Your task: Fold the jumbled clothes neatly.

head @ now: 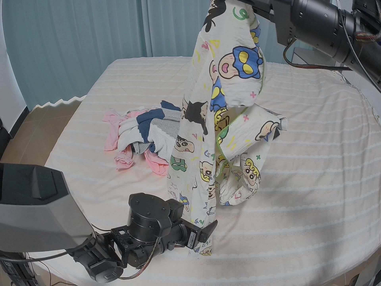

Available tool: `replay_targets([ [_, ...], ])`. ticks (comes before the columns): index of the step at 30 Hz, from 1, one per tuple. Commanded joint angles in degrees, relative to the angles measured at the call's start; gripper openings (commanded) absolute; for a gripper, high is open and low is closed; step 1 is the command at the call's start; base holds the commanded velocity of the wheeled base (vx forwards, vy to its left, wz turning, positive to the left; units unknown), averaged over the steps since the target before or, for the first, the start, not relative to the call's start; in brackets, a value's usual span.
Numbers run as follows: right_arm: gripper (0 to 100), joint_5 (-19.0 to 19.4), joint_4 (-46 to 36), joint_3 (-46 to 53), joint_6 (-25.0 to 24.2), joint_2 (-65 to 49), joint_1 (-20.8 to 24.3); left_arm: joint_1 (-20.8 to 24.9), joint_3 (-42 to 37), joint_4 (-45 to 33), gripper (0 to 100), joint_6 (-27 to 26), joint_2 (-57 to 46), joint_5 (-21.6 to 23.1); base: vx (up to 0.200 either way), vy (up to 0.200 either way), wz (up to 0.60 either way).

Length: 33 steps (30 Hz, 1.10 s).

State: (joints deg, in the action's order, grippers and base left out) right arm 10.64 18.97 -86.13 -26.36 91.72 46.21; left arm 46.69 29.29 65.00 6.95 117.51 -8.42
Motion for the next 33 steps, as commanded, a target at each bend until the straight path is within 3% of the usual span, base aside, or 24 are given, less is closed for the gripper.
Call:
replay_targets([
  [1,0,-0.01,0.02,2.10,-0.01,-1.90,0.10,-0.28,0.85,-0.05,100,0.08,1.76,-1.86,0.000,0.000,0.00],
  [9,0,-0.01,0.02,6.15,-0.01,-5.33,-0.51,-0.37,2.17,0.04,100,0.79,3.43,0.07,0.000,0.000,0.00],
  [10,0,-0.01,0.02,6.59,-0.01,-5.68,-0.78,-0.46,2.17,0.04,0,0.96,3.43,0.60,0.000,0.000,0.00],
  [17,0,0.08,0.10,8.43,-0.10,-7.52,-3.76,-0.64,1.47,0.04,0,4.74,2.29,2.97,0.000,0.000,0.00],
  [23,0,0.08,0.10,12.47,-0.10,-11.30,-9.04,-2.74,0.15,0.04,0,7.82,-2.72,4.03,0.000,0.000,0.00],
  [33,0,0.61,0.81,20.91,-0.01,-15.61,-21.96,-11.01,-3.37,-0.05,0,8.26,-21.79,4.73,0.000,0.000,0.00],
])
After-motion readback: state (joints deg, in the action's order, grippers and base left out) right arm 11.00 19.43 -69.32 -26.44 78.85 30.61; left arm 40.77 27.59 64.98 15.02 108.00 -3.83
